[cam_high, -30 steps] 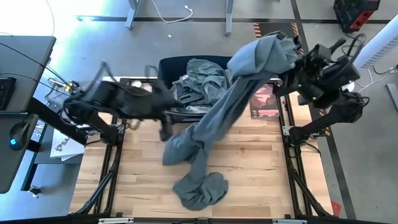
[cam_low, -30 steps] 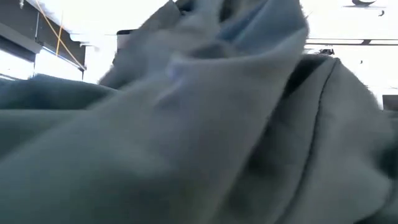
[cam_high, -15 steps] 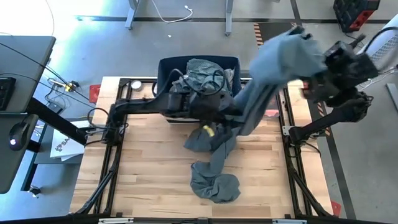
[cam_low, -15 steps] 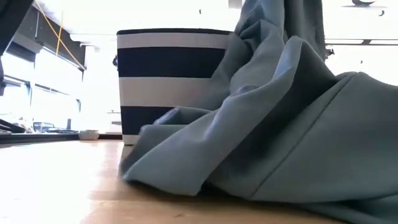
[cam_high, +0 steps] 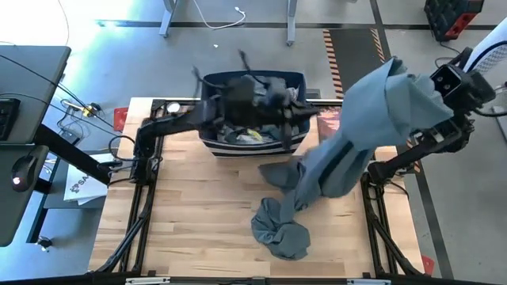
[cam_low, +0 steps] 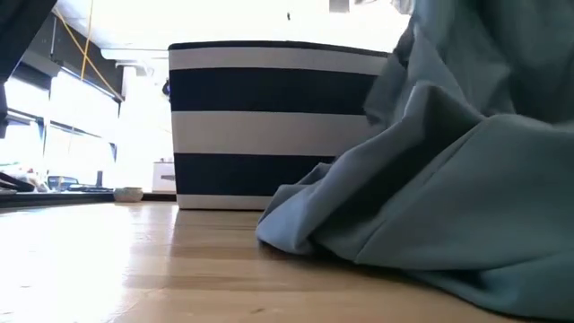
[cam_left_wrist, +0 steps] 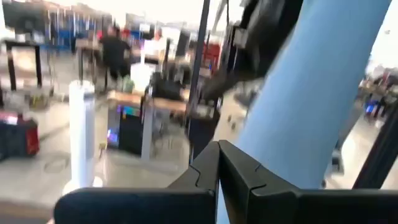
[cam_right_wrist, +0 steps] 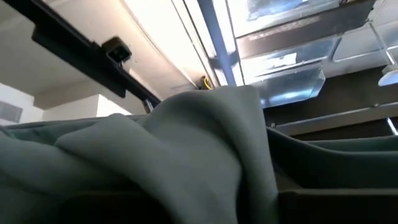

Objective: Sort clothes
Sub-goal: Put the gray pants into the blue bin

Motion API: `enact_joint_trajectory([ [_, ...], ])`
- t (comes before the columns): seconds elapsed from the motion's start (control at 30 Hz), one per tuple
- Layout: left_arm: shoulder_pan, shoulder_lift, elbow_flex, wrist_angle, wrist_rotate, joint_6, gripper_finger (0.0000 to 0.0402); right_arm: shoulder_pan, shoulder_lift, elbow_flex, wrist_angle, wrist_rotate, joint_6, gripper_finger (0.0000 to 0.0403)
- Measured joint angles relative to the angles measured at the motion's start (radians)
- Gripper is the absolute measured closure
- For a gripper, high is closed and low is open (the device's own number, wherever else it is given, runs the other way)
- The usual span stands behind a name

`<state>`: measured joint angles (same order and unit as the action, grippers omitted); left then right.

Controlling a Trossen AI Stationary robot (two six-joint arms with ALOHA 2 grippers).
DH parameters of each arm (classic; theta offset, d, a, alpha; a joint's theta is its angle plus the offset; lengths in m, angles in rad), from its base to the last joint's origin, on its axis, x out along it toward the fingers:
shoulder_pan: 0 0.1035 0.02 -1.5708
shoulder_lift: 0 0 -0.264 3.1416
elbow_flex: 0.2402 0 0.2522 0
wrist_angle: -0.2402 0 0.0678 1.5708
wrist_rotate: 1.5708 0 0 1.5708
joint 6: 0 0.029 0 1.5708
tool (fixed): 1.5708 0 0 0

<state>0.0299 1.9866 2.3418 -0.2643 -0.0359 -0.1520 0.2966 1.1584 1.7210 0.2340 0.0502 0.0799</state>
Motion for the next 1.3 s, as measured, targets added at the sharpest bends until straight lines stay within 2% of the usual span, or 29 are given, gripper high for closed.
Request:
enact_joint_trajectory([
  [0.2,0.025,-0.103,0.016,-0.036,0.028,0.043,0.0400,0.001,0.008,0.000,-0.012,0.032,-0.009,0.0402],
  [0.33,0.012,-0.124,0.015,-0.196,0.091,0.114,0.0380,0.001,0.010,0.000,0.008,0.097,-0.045,0.0402],
  [0.43,-0.005,-0.100,0.013,-0.302,0.115,0.108,0.0333,0.001,0.011,0.000,0.033,0.099,-0.073,0.0402],
  [0.57,-0.036,-0.023,0.013,-0.272,0.131,0.101,0.0245,0.001,0.011,0.000,0.042,0.098,-0.090,0.0402],
  [0.73,-0.078,0.123,0.013,-0.083,0.159,0.031,0.0135,0.001,0.011,0.000,0.042,0.098,-0.092,0.0402],
  [0.87,-0.096,0.241,0.013,0.159,0.251,-0.005,0.0091,0.001,0.011,0.000,0.052,0.096,-0.080,0.0402],
  [1.0,-0.106,0.320,0.013,0.403,0.301,-0.098,0.0094,0.001,0.013,0.000,0.070,0.095,-0.075,0.0402],
  [1.1,-0.106,0.330,0.013,0.438,0.287,-0.128,0.0127,0.001,0.013,0.000,0.072,0.088,-0.046,0.0402],
  [1.2,-0.087,0.315,0.013,0.454,0.272,-0.102,0.0192,0.001,0.016,0.000,0.074,0.085,-0.030,0.0402],
  [1.3,-0.052,0.280,0.013,0.494,0.259,-0.100,0.0288,0.001,0.028,0.000,0.085,0.079,-0.027,0.0402],
])
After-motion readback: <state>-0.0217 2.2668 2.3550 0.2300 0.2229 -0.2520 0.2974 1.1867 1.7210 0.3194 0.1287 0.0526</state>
